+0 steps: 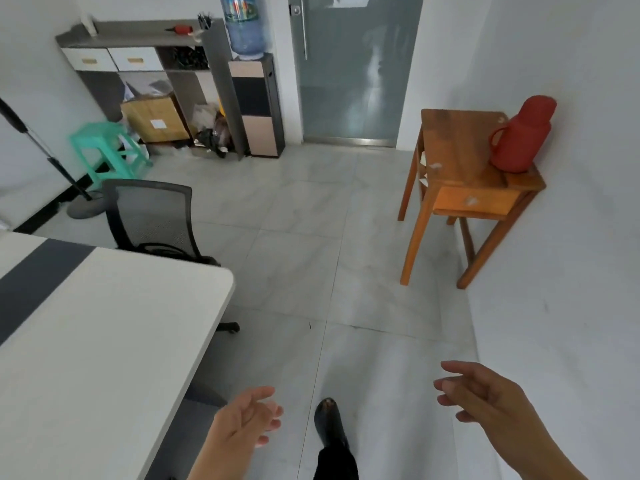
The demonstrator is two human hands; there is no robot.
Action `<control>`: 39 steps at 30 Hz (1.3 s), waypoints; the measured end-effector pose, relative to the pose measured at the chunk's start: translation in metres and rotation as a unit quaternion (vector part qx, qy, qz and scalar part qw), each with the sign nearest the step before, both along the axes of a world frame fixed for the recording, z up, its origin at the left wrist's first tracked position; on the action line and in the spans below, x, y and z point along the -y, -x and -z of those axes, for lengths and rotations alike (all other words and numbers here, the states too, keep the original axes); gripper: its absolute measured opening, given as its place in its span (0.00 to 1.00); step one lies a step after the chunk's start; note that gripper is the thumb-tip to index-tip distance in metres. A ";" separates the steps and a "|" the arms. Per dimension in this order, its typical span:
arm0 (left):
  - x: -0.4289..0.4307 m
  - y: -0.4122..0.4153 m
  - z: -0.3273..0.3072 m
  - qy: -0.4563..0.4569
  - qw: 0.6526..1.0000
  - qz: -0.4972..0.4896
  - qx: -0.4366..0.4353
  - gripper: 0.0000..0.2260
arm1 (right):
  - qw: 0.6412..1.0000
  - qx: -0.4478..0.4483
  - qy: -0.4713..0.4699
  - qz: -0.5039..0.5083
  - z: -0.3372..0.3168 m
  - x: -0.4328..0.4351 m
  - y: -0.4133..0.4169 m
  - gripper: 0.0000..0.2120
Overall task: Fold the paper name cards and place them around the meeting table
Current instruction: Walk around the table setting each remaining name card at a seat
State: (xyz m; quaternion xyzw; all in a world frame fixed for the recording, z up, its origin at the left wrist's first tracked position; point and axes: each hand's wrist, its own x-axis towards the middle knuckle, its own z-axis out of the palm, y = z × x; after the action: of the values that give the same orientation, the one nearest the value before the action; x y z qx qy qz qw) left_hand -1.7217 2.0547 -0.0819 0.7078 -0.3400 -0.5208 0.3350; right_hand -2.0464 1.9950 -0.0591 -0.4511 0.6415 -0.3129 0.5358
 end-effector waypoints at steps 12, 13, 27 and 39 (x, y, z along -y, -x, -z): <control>0.338 -0.061 -0.042 0.070 0.996 0.049 0.010 0.08 | 0.999 -0.002 0.016 0.035 -0.025 0.284 -0.060 0.10; 0.361 -0.065 -0.044 0.072 0.996 0.048 0.007 0.08 | 0.999 -0.003 0.016 0.032 -0.022 0.307 -0.065 0.10; 0.653 -0.153 -0.042 0.067 0.992 -0.108 0.020 0.09 | 0.992 -0.011 -0.007 -0.124 -0.001 0.724 -0.159 0.07; 0.782 -0.301 -0.019 0.029 0.947 -0.321 -0.011 0.07 | 0.957 -0.019 -0.010 -0.290 0.004 0.960 -0.376 0.08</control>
State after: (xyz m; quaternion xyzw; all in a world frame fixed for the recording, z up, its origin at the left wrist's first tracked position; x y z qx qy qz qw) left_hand -1.4206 1.2731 -0.0628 0.7634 -0.1060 -0.3835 0.5088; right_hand -1.6703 1.0347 -0.0635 -0.6180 0.4961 -0.1288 0.5961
